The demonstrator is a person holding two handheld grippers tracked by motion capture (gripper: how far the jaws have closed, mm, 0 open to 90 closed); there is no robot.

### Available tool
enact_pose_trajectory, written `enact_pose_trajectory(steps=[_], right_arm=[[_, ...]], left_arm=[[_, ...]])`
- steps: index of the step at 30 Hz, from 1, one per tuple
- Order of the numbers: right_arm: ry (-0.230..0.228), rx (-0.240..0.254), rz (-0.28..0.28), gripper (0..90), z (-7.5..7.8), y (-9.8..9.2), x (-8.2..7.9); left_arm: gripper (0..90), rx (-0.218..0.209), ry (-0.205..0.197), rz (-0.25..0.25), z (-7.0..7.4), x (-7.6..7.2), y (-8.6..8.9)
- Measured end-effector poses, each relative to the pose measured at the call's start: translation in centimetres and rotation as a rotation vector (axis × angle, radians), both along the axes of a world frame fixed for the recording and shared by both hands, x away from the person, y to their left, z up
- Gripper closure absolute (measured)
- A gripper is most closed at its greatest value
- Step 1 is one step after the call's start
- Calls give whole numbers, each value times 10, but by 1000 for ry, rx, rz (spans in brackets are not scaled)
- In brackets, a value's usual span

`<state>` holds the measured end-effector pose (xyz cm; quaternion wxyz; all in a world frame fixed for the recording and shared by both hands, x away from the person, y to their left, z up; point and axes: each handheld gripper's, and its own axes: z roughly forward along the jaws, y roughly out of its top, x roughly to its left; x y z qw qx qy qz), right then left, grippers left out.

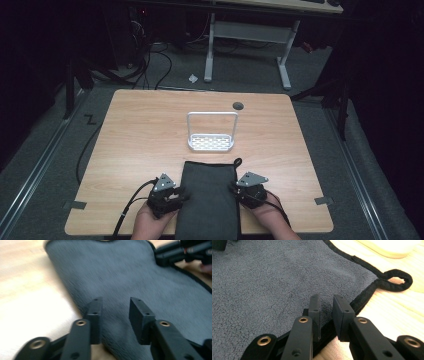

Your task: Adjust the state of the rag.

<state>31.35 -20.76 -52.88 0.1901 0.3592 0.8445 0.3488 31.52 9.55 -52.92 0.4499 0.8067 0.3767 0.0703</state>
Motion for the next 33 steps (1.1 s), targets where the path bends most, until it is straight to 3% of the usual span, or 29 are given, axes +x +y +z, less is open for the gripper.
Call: enact_pose_trajectory(steps=[3, 6, 10, 15, 21, 26, 29, 33], right_arm=[[2, 2, 2, 779, 0, 0, 1], [3, 0, 9, 777, 0, 0, 2], [6, 10, 14, 776, 0, -1, 3], [2, 4, 16, 776, 0, -1, 3], [5, 7, 17, 776, 0, -1, 4], [8, 13, 16, 774, 0, -2, 4], [14, 20, 14, 773, 0, -2, 4], [16, 39, 9, 761, -1, -3, 5]], left_arm=[[541, 16, -40, 19, 4, 9, 4], [503, -5, -38, 54, 7, 24, 8], [462, 11, -48, 96, 10, 43, 3], [440, 42, -15, 109, 9, 66, -8], [418, 37, 36, 121, -1, 84, -18], [517, 22, 60, 143, -4, 84, -18], [630, -22, 65, 159, -8, 82, -14], [753, -68, 106, 158, -10, 84, -9]])
